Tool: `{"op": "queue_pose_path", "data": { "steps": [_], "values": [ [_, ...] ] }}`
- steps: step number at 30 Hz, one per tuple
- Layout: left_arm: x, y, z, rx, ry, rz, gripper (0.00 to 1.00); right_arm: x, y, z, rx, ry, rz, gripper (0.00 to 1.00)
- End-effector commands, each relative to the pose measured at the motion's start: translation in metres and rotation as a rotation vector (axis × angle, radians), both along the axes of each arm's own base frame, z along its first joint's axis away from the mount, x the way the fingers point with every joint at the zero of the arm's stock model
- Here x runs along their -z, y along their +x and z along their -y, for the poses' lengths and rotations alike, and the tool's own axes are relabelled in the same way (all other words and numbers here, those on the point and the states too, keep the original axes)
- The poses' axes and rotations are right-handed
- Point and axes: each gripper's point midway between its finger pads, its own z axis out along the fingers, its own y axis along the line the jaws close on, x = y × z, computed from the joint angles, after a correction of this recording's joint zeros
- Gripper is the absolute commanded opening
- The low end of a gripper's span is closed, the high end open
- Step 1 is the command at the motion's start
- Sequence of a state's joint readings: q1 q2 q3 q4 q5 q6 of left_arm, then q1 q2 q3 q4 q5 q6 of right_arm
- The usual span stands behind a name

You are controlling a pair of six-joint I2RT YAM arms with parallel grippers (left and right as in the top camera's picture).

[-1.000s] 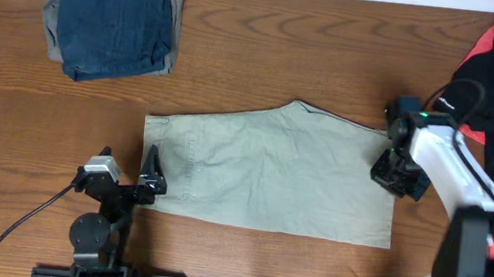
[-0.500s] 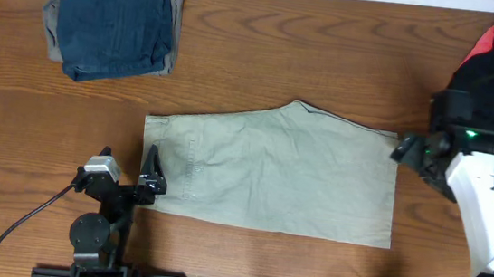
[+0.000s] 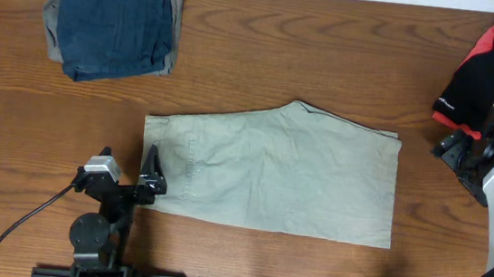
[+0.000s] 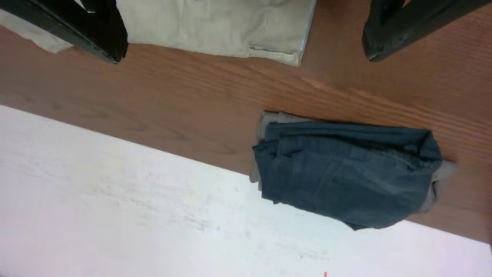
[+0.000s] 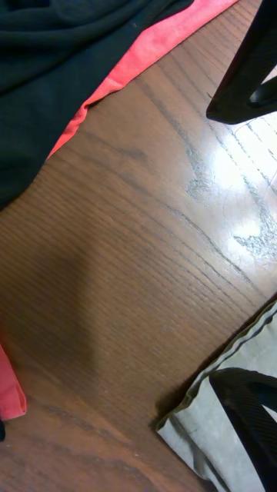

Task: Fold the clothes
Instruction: 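Release the trousers and retract the right gripper to the right, then move the left gripper to the trousers' left edge and grasp it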

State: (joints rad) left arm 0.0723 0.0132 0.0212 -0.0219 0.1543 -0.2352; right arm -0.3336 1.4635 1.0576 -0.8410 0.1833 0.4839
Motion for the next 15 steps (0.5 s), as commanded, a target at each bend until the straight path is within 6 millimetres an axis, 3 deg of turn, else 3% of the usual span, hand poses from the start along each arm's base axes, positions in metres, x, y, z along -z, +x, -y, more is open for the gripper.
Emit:
{"op": "queue_pose_path", "data": {
  "steps": [1, 10, 15],
  "values": [
    [0.016, -0.001, 0.002, 0.013, 0.0, -0.048, 0.98, -0.006, 0.001, 0.002, -0.01, -0.009, 0.012, 0.99],
    [0.016, -0.001, 0.004, 0.02, -0.042, -0.049, 0.98, -0.006, 0.001, 0.002, -0.01, -0.009, 0.012, 0.99],
    [0.015, -0.009, 0.051, 0.252, -0.429, -0.121, 0.98, -0.006, 0.001, 0.002, -0.01, -0.009, 0.012, 0.99]
  ]
}}
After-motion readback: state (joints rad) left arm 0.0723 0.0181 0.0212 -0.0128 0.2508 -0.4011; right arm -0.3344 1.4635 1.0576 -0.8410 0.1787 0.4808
